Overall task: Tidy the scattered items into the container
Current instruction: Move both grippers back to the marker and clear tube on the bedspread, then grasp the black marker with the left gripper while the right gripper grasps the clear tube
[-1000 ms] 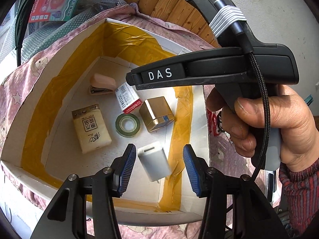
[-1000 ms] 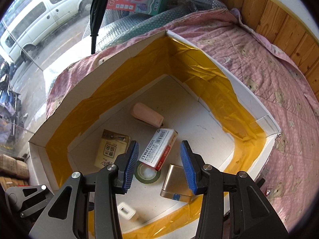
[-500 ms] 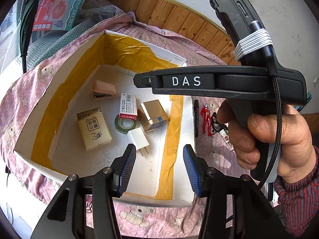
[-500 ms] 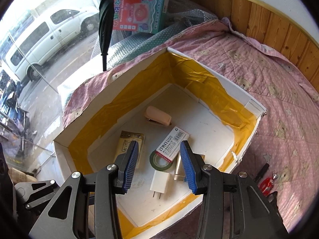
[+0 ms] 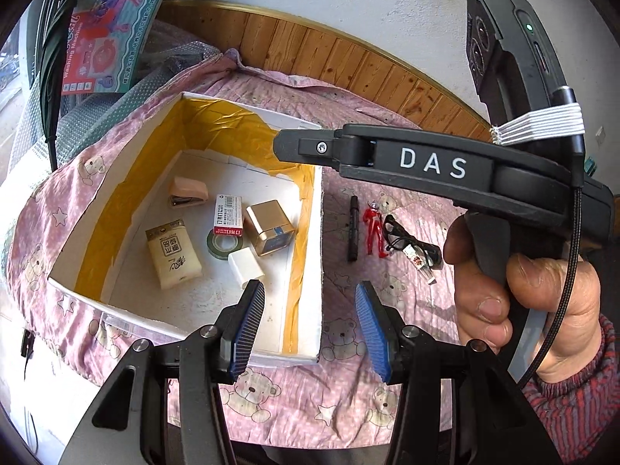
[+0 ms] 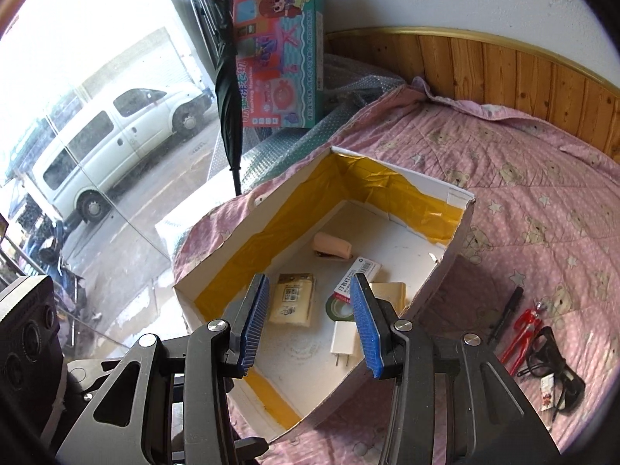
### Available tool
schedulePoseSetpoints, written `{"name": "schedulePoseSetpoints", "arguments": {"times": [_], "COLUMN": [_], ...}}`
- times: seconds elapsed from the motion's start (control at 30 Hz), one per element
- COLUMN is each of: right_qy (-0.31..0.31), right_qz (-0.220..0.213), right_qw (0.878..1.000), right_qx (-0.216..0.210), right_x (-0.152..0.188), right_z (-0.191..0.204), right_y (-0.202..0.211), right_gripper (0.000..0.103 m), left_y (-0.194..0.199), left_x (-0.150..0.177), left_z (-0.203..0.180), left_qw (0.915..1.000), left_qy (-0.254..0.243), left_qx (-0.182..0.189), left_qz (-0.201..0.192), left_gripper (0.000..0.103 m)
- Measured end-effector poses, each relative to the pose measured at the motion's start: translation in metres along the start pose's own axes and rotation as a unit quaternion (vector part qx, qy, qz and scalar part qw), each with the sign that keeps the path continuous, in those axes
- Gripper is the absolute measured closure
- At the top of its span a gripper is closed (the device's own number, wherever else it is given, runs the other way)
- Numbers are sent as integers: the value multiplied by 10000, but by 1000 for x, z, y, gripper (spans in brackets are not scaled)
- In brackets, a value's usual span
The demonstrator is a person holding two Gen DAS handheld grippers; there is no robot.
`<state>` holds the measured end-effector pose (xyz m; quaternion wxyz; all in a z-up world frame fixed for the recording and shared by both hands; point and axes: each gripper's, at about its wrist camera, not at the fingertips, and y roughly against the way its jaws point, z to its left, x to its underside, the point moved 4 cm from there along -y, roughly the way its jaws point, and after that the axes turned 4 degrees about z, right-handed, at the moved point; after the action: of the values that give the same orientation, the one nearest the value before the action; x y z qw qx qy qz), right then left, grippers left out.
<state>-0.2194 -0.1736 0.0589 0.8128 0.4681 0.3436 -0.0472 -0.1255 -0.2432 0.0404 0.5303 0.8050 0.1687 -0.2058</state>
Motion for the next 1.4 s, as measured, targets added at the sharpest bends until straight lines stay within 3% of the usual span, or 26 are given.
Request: {"name": "schedulePoseSetpoints", "arguments": {"times": [0.3, 0.67, 1.1, 1.4], "right_qy": [-584, -1431, -2131, -2526], "right_qz": [-427, -934, -1023, -951], "right_qw": [9972, 9848, 9716, 9618], "right_qx": [-196, -325, -61, 465], "right_x": [49, 107, 169, 191], "right_z": [-19, -69, -132, -191], "right_y": [40, 86, 104, 102], "right_gripper": [57, 56, 57, 60], "left_y": [-3, -9, -48, -103], "left_x": [14, 23, 23, 9], "left_z": [-29, -72, -130, -139], "left_qw": [9997, 9982, 9937, 9917], "left_qy": [-221, -582, -1048, -1131], "left_qx": [21, 50, 155, 8], "left_qz": [67, 131, 367, 614], "left_gripper": [53, 53, 53, 53]}}
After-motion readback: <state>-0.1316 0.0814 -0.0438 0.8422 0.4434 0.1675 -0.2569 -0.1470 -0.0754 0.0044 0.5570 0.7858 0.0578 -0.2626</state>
